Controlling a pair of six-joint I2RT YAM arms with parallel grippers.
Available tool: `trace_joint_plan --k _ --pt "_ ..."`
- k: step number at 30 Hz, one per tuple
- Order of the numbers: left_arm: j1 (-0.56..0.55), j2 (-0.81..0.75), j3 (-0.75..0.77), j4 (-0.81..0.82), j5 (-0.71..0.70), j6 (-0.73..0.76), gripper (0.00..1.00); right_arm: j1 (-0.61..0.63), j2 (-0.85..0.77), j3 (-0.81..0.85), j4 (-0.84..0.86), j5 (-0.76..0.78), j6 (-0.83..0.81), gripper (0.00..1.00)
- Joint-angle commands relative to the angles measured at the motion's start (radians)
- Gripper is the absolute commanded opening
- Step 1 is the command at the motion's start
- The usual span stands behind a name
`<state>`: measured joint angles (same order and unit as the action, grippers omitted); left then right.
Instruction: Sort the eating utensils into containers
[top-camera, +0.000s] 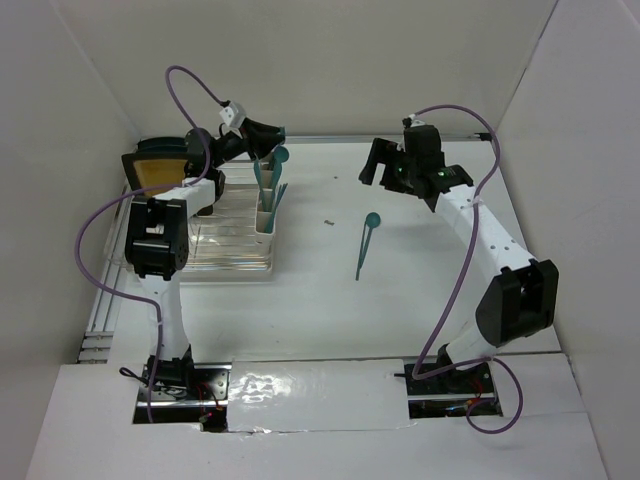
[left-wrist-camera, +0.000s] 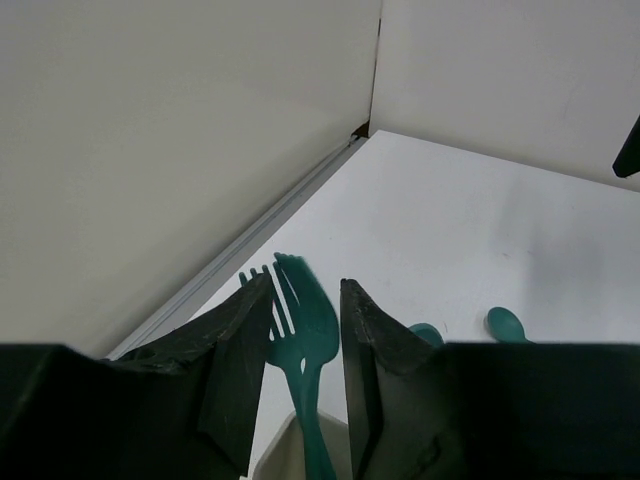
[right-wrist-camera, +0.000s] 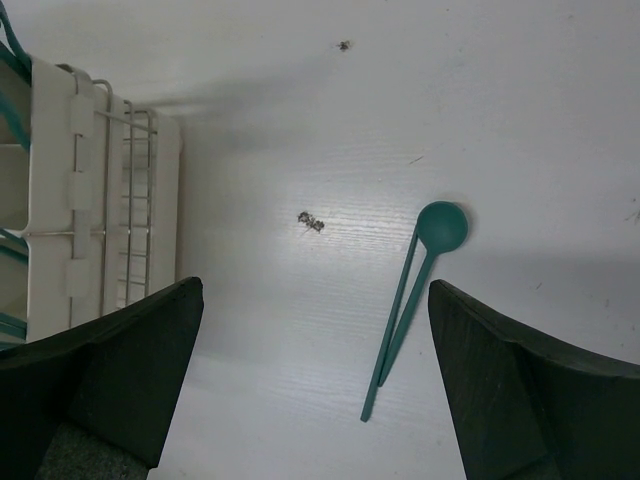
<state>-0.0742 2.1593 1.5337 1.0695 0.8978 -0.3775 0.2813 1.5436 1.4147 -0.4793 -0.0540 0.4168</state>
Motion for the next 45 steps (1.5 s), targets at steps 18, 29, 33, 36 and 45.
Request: trace_joint_plan --k 18,29,33,36,45 --pt "0.017 -0.308 0.238 -0.586 -0.232 0.212 0.77 0.019 0.113 -0.132 -0.032 0.065 0.129 0.93" --pt "-0.044 -0.783 -0.005 -0.896 -0.453 0.411 0.85 0.076 0.188 -0.214 0.030 0.177 0.165 0.71" --pt "-0.052 -0.912 -0.119 -0.934 -0.458 0.416 0.86 0.085 0.211 -0.214 0.039 0.224 0.165 0.60" --pt "-0.050 -0.961 -0.144 -0.967 -0.493 0.427 0.86 0.091 0.225 -0.214 0.062 0.259 0.154 0.55" --pt "-0.052 -1.055 -0.208 -1.053 -0.516 0.491 0.88 0.090 0.309 -0.194 0.096 0.260 0.135 0.46"
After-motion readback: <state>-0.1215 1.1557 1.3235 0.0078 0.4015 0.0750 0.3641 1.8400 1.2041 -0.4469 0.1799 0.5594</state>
